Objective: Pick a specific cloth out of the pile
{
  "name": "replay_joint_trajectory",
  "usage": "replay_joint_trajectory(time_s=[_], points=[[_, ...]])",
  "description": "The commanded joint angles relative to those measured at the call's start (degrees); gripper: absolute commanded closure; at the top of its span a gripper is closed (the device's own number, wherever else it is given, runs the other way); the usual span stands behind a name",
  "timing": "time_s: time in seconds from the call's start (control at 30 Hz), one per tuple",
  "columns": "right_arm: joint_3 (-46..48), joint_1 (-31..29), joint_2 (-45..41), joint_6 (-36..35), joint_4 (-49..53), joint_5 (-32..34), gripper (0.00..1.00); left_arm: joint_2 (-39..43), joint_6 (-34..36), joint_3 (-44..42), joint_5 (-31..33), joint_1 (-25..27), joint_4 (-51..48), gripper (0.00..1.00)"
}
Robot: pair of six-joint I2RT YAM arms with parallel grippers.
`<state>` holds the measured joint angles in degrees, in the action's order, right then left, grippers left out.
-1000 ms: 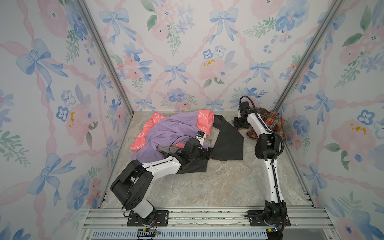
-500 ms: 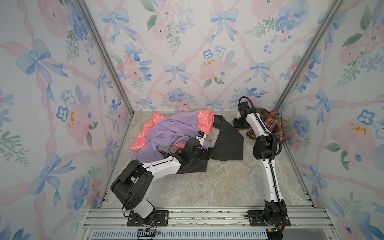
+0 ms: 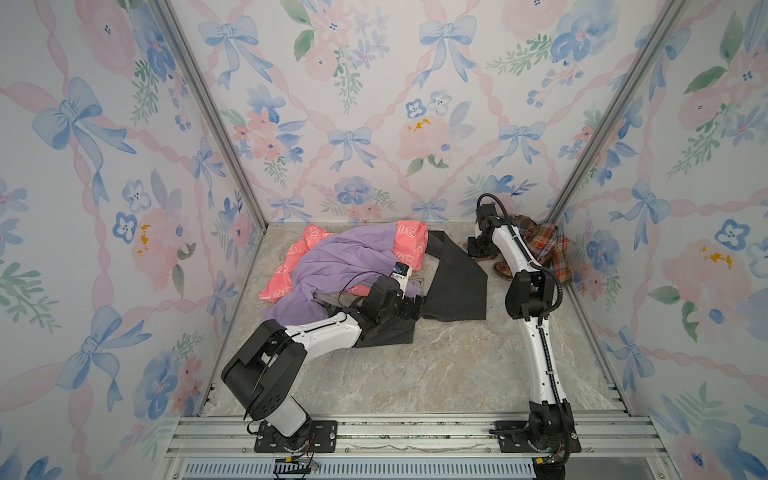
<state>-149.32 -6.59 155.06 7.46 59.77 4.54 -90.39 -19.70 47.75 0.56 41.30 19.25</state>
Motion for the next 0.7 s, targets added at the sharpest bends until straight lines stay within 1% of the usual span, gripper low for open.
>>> replay_joint_trajectory(time_s=[0.0,0.13,0.3,0.33,0.43,0.53,0.6,0.67], points=[[5.8,-0.1,-2.5,0.8,-1.3,2.0,1.00,0.8,-0.3,-1.1,-0.5,0.2,1.1,0.10],[7.3,0.6,-7.5,1.1,-7.4,2.1,1.00,1.5,-0.3,-1.4,0.1,0.2,1.1,0.10],[11.7,2.4,-16.4,4.1,-18.5,0.8,1.00,1.0,-1.0,-0.7,0.1,0.3,1.1,0.10],[12.0,2.9,-17.8,4.4,-19.9,0.5,1.00,0.9,-1.1,-0.4,0.0,0.3,1.1,0.10],[10.3,4.5,-20.6,4.2,-21.3,2.3,1.00,0.8,-1.3,0.1,-0.1,0.5,1.1,0.10],[10.8,7.5,-23.1,5.1,-22.5,4.2,1.00,0.7,-1.8,0.5,0.1,0.6,1.1,0.10],[13.6,10.5,-24.6,7.2,-24.5,5.0,1.00,0.4,-1.9,0.9,0.0,0.7,1.1,0.11],[15.5,13.5,-24.1,9.7,-25.2,5.3,1.00,0.2,-2.0,1.2,0.1,0.9,1.1,0.11]])
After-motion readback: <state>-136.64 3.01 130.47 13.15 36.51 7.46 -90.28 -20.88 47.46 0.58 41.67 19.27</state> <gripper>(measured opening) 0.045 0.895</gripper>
